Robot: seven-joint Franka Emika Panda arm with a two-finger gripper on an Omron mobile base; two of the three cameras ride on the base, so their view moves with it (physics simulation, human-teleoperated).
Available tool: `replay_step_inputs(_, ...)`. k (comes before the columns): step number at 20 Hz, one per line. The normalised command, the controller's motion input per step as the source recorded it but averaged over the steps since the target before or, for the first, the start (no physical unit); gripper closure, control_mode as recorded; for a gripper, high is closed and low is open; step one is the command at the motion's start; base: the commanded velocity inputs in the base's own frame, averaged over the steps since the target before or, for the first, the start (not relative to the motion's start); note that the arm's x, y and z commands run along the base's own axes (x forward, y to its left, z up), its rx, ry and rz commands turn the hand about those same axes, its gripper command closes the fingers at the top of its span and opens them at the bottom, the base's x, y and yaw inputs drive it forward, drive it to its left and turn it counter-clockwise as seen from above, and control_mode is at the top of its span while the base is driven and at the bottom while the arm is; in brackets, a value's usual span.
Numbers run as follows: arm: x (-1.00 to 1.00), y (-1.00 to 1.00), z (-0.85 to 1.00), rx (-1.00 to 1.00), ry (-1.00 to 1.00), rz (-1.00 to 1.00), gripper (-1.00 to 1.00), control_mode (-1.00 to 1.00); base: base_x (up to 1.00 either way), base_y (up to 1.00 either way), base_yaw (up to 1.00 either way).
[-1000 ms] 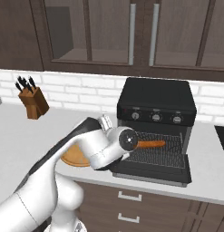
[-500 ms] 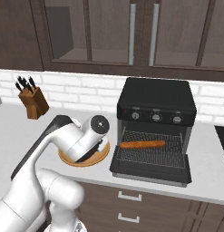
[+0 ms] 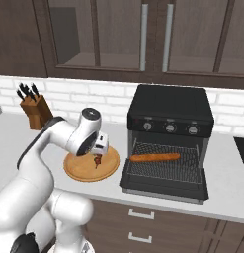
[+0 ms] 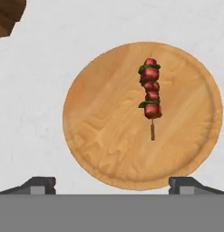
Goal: Pick up the kebab skewer and baguette bread, and place them inside the toaster oven. Close the toaster oven door and start by setting the timer.
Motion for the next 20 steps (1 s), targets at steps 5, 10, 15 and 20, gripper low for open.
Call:
replay_step_inputs(5,0.28,-0.10,-0.66,-0.37,0.11,0.18,-1.00,-1.00,0.00,0.00,0.00)
replay_step_inputs(10,0.36,-0.12,-0.64,-0.16,0.00,0.09,-1.00,-1.00,0.00,0.00,0.00)
replay_step_inputs(15,0.44,-0.12,-0.48,-0.06,0.00,0.00,-1.00,-1.00,0.00,0.00,0.00)
replay_step_inputs(20,0.36,-0.02,-0.23,-0.01,0.00,0.00,-1.00,-1.00,0.00,0.00,0.00)
